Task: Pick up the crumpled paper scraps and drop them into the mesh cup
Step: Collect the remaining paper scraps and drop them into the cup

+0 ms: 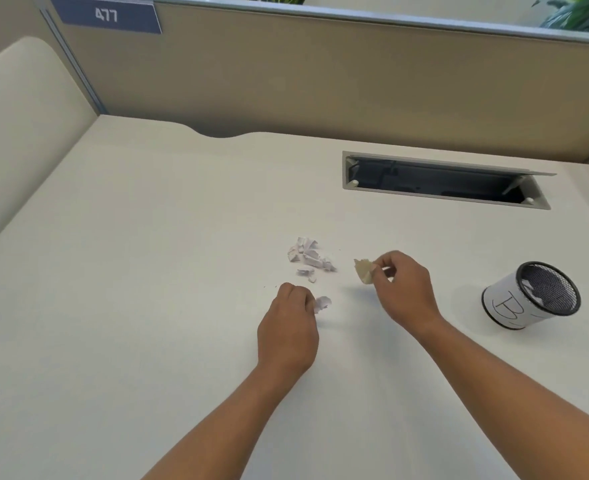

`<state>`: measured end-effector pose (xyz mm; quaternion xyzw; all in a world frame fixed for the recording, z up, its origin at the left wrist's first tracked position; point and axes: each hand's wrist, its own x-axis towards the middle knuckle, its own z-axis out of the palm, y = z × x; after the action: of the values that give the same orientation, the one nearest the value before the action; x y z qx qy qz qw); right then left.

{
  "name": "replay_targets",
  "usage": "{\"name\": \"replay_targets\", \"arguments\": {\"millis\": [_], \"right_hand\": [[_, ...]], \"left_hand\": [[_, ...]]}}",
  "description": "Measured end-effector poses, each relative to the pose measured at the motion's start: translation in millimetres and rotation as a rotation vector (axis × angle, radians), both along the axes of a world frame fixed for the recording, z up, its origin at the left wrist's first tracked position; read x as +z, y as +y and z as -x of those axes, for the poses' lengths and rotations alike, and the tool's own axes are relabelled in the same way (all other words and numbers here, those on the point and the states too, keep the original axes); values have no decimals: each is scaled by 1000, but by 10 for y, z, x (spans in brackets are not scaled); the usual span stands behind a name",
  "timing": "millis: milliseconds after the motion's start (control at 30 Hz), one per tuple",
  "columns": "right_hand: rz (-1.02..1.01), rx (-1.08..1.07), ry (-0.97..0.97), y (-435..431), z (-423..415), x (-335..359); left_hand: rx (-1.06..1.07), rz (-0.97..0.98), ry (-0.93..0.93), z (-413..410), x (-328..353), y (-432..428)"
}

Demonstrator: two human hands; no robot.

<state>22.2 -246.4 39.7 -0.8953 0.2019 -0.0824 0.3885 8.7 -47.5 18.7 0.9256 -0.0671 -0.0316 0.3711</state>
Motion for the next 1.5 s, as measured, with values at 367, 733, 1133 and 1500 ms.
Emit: {"name": "replay_targets", "arguments": {"millis": [367, 733, 1133, 1500], "right_hand": [[-317, -251, -88, -597, 1102, 67], [-429, -365, -191, -1659, 1855, 126], [-371, -306, -338, -2410, 1660, 274], [53, -92, -286, -2586, 1101, 366]], "left_hand": [[-136, 269, -13, 169, 542, -996], [-312, 285, 20, 243, 771, -2716], [-138, 189, -24, 283, 585, -2968], [61, 234, 74, 480, 367, -2474]]}}
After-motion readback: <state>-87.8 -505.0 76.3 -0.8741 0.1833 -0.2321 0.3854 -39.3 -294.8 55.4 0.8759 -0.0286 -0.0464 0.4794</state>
